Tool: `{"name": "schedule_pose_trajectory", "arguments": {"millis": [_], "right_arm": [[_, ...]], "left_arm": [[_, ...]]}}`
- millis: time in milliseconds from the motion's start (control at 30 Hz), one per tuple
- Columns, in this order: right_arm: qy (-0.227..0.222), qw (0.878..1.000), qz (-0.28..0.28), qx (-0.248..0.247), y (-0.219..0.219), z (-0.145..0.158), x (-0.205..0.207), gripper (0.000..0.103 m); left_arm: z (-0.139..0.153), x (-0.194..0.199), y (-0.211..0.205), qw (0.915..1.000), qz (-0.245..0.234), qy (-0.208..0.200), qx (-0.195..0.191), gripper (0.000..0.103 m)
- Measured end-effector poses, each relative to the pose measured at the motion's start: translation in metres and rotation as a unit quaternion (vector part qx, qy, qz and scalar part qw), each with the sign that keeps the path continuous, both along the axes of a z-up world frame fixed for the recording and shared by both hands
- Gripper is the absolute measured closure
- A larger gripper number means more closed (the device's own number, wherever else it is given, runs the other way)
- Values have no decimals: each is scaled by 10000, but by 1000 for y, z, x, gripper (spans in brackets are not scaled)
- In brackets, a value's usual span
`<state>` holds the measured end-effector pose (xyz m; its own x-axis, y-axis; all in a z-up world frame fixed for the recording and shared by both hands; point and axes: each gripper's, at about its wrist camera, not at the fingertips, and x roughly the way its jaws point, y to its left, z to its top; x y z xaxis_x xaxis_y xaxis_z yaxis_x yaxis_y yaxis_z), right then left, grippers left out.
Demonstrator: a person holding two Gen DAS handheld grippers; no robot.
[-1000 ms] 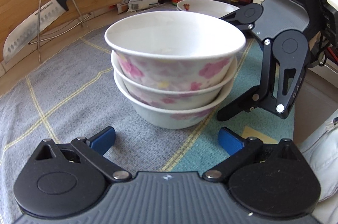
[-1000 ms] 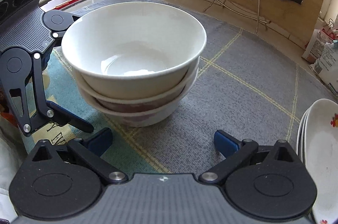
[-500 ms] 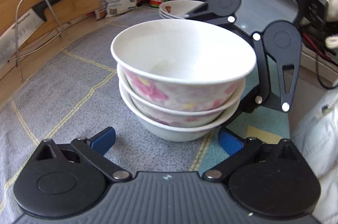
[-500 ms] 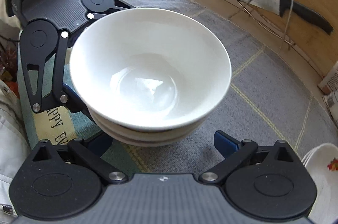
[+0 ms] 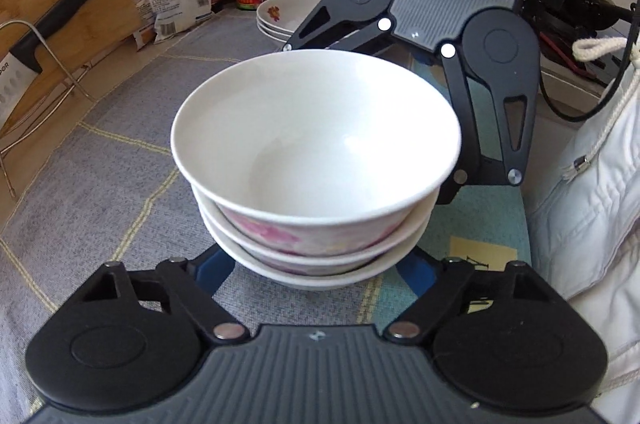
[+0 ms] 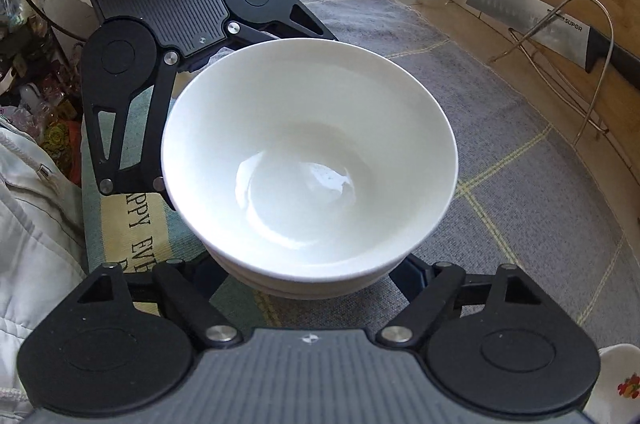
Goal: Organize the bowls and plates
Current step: 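Carry the stack with both grippers toward the corner by the sauce bottles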
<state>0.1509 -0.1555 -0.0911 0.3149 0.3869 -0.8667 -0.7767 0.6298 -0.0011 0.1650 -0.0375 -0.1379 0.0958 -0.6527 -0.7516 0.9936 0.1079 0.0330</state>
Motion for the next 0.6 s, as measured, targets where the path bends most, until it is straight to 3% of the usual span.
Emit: {"name": "schedule_pose_trajectory", "arguments": {"millis": [600], "right_arm": [[31,9999,-74,-126,4,2,2,17]], "left_arm": [[2,5,-6,9996,-280,1,87,18]]}}
